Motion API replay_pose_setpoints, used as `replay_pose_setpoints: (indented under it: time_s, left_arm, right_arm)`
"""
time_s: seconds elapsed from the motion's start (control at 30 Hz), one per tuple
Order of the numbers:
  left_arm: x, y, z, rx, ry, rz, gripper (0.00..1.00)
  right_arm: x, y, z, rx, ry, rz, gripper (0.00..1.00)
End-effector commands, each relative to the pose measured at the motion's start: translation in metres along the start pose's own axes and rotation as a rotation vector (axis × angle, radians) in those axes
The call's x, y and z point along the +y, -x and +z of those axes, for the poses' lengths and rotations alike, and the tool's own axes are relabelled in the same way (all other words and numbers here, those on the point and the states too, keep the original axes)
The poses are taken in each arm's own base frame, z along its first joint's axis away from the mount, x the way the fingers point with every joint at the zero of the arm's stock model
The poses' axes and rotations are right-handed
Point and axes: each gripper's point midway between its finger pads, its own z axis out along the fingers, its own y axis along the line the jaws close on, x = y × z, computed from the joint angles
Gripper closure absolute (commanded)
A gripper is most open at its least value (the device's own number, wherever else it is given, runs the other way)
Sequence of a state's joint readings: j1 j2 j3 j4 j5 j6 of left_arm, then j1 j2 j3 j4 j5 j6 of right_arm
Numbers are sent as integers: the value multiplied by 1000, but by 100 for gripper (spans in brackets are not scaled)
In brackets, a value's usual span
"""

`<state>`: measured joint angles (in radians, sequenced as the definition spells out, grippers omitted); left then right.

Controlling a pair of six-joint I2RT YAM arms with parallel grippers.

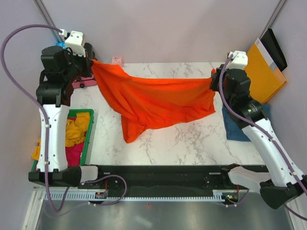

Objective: Fold and stack the t-shirts
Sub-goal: Flatten out the tshirt

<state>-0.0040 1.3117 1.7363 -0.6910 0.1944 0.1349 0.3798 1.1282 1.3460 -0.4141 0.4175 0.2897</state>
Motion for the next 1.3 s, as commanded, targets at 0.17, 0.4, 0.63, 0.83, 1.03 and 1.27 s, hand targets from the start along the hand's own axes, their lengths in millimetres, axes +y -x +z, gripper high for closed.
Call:
replay_pose_setpoints:
  time_s: [0.17, 0.4, 0.63, 0.83, 1.03, 1.27]
  left_arm:
    - [4, 99, -120, -316, 62, 33, 98]
    - [-18, 132, -201, -468, 66, 111, 98]
    - [-17, 138, -248, -545, 156, 145, 98]
    - [-15, 120, -193, -430, 73, 110, 98]
    - [6, 98, -105, -299, 44, 49, 98]
    - [24, 126, -57, -313, 47, 0, 98]
  right_arm:
    - [-12, 96, -101, -225, 81, -51, 100]
    - [-38, 142, -163, -358, 67, -23, 100]
    - [-53, 142, -174, -367, 22, -22, 100]
    - [-47, 101, -132, -265, -38, -59, 100]
    - [-43, 70, -79, -213, -140, -114, 100]
    - [-11, 102, -31, -254, -157, -121, 100]
